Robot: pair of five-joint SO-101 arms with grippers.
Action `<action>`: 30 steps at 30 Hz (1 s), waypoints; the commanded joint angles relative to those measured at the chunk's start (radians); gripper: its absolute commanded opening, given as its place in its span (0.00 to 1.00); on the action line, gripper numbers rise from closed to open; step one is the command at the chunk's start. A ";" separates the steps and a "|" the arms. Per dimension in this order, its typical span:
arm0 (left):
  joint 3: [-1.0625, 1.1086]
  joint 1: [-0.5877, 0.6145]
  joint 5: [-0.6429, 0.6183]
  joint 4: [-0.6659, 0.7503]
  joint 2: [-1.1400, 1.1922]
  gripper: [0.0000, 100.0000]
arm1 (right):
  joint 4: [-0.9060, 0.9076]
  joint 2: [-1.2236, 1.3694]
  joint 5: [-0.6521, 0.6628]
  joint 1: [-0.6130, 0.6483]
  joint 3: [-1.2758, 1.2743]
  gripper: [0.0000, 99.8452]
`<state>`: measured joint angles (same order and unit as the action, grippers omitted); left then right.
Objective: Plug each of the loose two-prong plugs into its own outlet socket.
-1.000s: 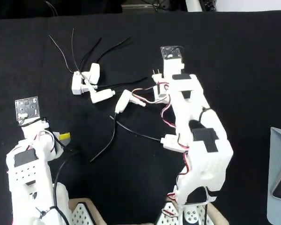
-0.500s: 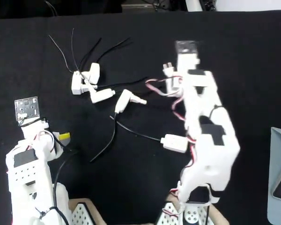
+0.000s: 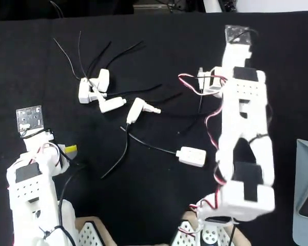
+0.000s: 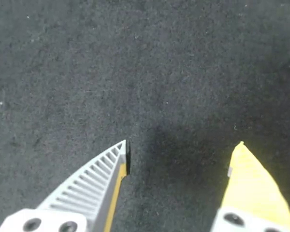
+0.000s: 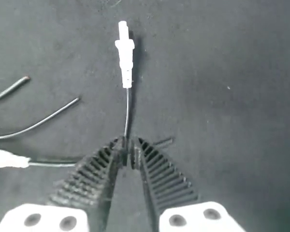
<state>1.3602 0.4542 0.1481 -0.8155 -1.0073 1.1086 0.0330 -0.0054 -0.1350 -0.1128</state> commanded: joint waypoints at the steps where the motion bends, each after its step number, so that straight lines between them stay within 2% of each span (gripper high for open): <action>1: -0.012 0.002 -0.005 0.017 -0.014 0.33 | 0.083 -0.114 -0.040 0.028 0.045 0.01; 5: -0.012 0.004 -0.005 0.015 -0.014 0.33 | 0.068 -0.119 -0.040 0.080 -0.010 0.02; 10: -0.012 0.004 -0.005 0.015 -0.014 0.33 | -0.089 -0.002 -0.038 0.121 -0.110 0.15; 14: -0.012 0.004 -0.005 0.014 -0.014 0.33 | -0.213 0.143 -0.035 0.117 -0.076 0.15; 19: -0.012 0.004 -0.005 0.014 -0.014 0.33 | -0.267 0.337 -0.037 0.100 0.076 0.15; 30: -0.012 0.004 -0.005 0.014 -0.014 0.33 | -0.259 0.677 -0.038 0.046 0.498 0.15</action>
<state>1.3602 0.4542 0.1481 -0.8155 -1.0073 0.8615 0.6774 -0.0376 -0.0598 0.2493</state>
